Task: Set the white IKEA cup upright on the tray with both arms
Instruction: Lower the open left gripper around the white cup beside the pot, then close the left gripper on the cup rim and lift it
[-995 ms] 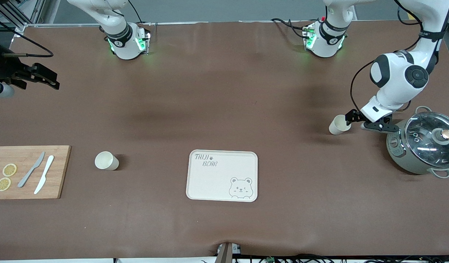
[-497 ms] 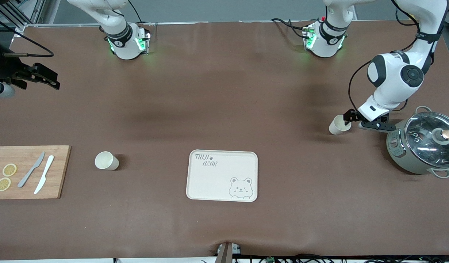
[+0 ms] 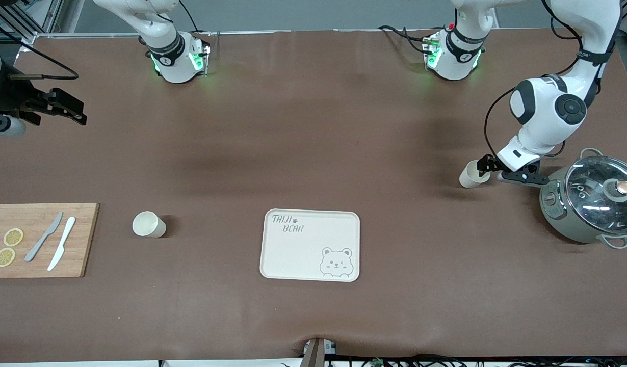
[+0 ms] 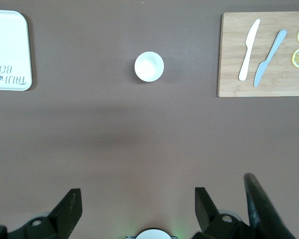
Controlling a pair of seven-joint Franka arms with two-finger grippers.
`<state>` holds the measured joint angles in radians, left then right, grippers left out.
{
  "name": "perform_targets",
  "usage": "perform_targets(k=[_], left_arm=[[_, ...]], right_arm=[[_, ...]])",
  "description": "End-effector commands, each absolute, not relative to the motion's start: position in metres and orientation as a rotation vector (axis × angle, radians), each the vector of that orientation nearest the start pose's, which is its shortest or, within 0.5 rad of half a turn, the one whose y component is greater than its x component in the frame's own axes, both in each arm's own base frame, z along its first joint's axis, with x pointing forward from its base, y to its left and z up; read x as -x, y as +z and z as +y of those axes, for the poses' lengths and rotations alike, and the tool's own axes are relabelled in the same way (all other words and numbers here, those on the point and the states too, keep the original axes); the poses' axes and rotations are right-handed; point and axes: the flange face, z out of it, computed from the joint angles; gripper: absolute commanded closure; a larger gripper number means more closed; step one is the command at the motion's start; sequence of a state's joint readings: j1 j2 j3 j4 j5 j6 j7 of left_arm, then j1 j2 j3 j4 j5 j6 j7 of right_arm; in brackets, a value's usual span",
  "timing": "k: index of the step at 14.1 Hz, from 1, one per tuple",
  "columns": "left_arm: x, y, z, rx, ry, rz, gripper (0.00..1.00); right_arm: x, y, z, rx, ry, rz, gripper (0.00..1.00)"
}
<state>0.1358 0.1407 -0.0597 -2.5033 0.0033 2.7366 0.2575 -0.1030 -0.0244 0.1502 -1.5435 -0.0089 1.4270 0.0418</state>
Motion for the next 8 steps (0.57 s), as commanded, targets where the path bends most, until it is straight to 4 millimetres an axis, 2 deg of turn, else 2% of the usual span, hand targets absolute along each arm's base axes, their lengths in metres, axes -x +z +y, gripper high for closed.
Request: perform_targets(k=[1, 8], left_arm=[[-0.4771, 0.2377, 0.0340, 3.106, -0.164, 0.321, 0.00], [-0.4763, 0.2352, 0.0324, 3.107, -0.158, 0.326, 0.00]], right_arm=[[-0.5334, 0.6416, 0.0303, 3.165, 0.132, -0.040, 0.00], [-0.5346, 0.6421, 0.0327, 3.167, 0.120, -0.026, 0.00]])
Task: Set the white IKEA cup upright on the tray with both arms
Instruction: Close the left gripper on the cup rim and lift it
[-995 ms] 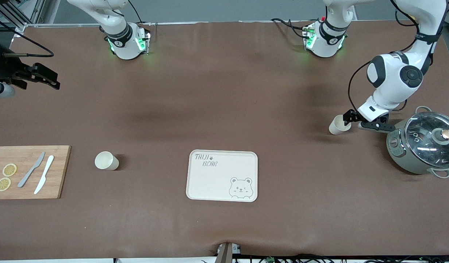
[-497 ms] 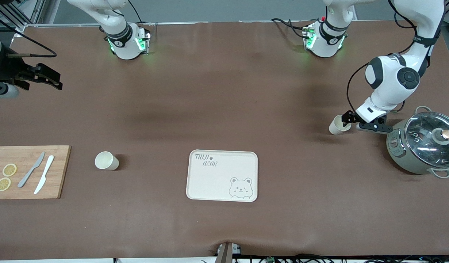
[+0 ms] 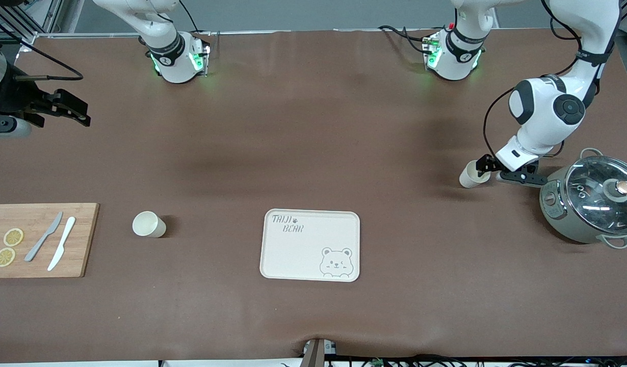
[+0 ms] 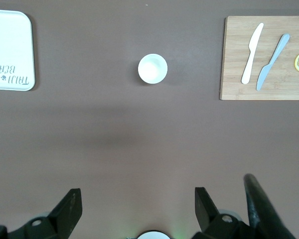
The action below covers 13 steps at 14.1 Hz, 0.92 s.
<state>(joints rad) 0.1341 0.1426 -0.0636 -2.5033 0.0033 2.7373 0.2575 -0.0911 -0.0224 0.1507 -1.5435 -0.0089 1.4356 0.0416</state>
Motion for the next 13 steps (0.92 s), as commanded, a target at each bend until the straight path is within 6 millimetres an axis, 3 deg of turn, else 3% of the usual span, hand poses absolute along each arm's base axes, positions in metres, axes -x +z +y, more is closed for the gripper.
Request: perform_targets(k=[1, 3, 4, 5, 8, 13], left_arm=[[-0.4763, 0.2352, 0.0324, 3.107, -0.158, 0.326, 0.00], [-0.4763, 0.2352, 0.0324, 3.107, -0.158, 0.326, 0.00], [-0.4765, 0.2353, 0.0317, 3.107, -0.160, 0.326, 0.06], [-0.4764, 0.2353, 0.0325, 3.109, -0.160, 0.314, 0.21], [-0.4764, 0.2348, 0.0325, 3.110, -0.168, 0.303, 1.00], [-0.4746, 0.2277, 0.0332, 3.114, -0.171, 0.289, 1.00]], right_arm=[[-0.5359, 0.6416, 0.0333, 3.163, 0.105, -0.024, 0.00], [-0.5361, 0.6418, 0.0336, 3.167, 0.103, -0.028, 0.00], [-0.5364, 0.6420, 0.0336, 3.167, 0.098, -0.028, 0.00], [-0.5366, 0.6421, 0.0345, 3.167, 0.095, -0.031, 0.00], [-0.5376, 0.6422, 0.0345, 3.167, 0.083, -0.031, 0.00], [-0.5383, 0.6420, 0.0341, 3.164, 0.076, -0.041, 0.00]])
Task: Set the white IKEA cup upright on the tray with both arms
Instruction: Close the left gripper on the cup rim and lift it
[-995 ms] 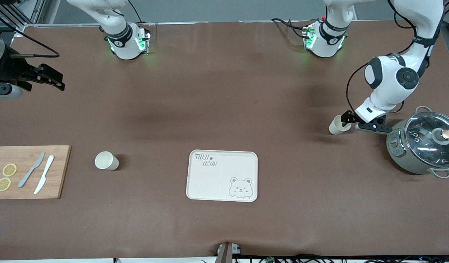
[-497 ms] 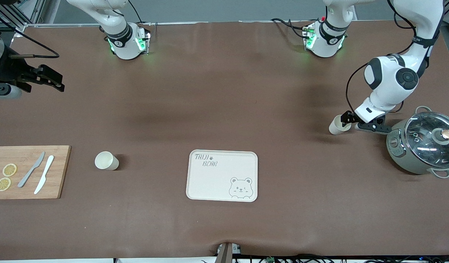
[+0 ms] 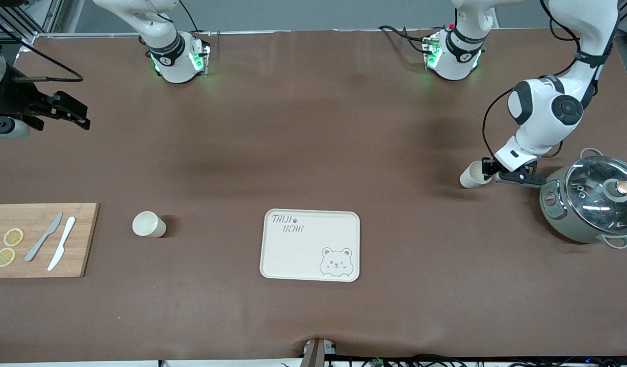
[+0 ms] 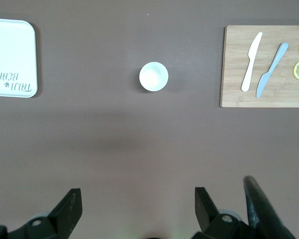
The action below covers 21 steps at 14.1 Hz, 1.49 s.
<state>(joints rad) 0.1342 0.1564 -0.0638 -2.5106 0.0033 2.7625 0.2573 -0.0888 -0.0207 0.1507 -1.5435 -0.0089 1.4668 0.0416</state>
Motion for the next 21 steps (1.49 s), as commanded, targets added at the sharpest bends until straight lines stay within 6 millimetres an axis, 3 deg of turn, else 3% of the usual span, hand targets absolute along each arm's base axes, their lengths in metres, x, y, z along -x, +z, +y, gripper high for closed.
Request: perform_targets(k=[1, 8, 11, 16, 21], left_arm=[[-0.475, 0.228, 0.033, 3.114, -0.181, 0.287, 1.00], [-0.474, 0.226, 0.033, 3.114, -0.190, 0.280, 1.00], [-0.482, 0.234, 0.027, 3.117, -0.224, 0.239, 1.00], [-0.531, 0.285, 0.006, 3.120, -0.304, 0.235, 1.00], [-0.576, 0.365, -0.040, 3.173, -0.194, 0.161, 1.00]], right_arm=[[-0.538, 0.642, 0.034, 3.164, 0.076, -0.041, 0.00], [-0.538, 0.641, 0.034, 3.162, 0.084, -0.044, 0.00], [-0.537, 0.641, 0.034, 3.162, 0.086, -0.046, 0.00], [-0.538, 0.639, 0.033, 3.162, 0.091, -0.046, 0.00], [-0.538, 0.639, 0.033, 3.162, 0.093, -0.044, 0.00]])
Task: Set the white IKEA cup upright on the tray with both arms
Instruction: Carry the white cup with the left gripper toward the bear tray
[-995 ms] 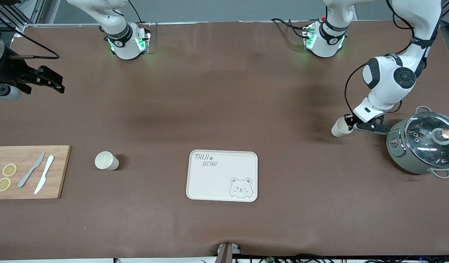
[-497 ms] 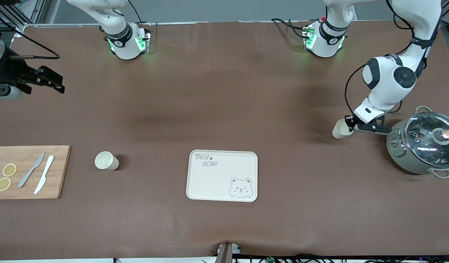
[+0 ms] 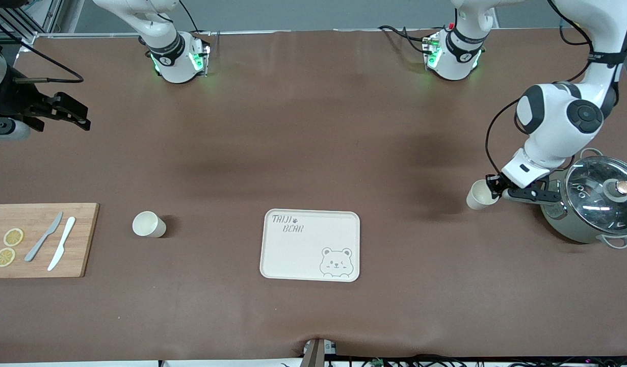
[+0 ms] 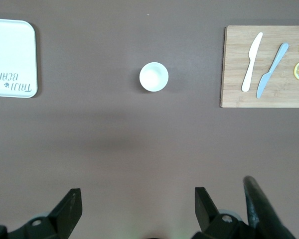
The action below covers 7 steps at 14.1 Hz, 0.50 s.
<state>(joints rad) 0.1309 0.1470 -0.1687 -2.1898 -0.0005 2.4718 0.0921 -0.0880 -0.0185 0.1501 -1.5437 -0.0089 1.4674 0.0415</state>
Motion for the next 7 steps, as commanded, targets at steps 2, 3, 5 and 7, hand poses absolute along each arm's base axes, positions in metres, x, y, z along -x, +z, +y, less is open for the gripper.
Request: perform_targets(k=[2, 3, 5, 7], left_arm=[[-0.584, 0.389, -0.064, 3.188, -0.178, 0.125, 1.00], [-0.587, 0.400, -0.077, 3.195, -0.169, 0.113, 1.00], [-0.589, 0.416, -0.099, 3.207, -0.159, 0.086, 1.00], [-0.591, 0.430, -0.122, 3.218, -0.153, 0.067, 1.00]], right_arm=[[-0.538, 0.639, 0.033, 3.162, 0.093, -0.044, 0.00], [-0.537, 0.640, 0.032, 3.162, 0.091, -0.041, 0.00], [-0.538, 0.639, 0.033, 3.162, 0.096, -0.044, 0.00], [-0.538, 0.639, 0.033, 3.162, 0.093, -0.044, 0.00]])
